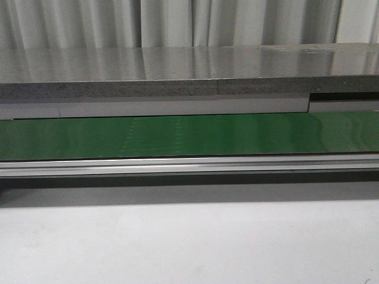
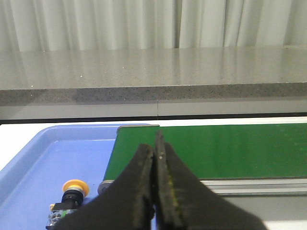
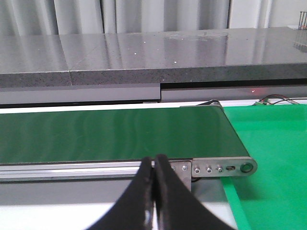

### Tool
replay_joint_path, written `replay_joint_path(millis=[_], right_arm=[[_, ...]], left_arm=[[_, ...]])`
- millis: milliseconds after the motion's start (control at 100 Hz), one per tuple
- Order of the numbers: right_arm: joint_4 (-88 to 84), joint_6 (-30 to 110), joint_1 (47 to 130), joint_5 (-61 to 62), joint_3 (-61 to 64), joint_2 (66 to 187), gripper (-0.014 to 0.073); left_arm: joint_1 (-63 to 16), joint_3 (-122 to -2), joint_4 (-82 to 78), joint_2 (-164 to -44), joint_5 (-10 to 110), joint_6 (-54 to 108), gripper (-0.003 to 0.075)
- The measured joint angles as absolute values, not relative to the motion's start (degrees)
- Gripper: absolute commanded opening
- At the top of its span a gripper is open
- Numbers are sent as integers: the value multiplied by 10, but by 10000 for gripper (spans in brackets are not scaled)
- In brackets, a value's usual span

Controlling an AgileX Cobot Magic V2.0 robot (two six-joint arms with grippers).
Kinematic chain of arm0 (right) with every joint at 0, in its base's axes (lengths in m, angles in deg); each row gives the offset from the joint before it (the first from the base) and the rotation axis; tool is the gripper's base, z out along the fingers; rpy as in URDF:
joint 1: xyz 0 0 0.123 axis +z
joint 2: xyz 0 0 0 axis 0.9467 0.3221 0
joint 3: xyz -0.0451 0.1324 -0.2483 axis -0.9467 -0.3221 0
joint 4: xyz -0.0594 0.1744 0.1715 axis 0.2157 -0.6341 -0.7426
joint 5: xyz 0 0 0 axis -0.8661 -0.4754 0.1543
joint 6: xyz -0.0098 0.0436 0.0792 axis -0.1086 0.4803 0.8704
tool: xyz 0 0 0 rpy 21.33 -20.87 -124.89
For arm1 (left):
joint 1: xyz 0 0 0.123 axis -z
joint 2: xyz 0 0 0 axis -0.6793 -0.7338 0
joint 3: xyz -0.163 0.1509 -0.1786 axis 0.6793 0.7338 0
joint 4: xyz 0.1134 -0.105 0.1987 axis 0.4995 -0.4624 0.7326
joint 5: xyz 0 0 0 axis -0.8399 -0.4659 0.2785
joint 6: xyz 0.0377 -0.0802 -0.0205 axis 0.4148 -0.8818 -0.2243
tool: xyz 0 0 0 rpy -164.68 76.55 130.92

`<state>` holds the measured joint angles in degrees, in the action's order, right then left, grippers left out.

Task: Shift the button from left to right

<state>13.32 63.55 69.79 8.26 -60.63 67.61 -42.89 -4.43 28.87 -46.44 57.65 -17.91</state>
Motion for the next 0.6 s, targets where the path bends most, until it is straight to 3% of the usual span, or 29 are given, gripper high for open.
replay_joint_path(millis=[600], right_arm=[[133,636,698,83,-606,676,-68]], left_arm=[[-429,-45,269,-464,575,-179,-21]])
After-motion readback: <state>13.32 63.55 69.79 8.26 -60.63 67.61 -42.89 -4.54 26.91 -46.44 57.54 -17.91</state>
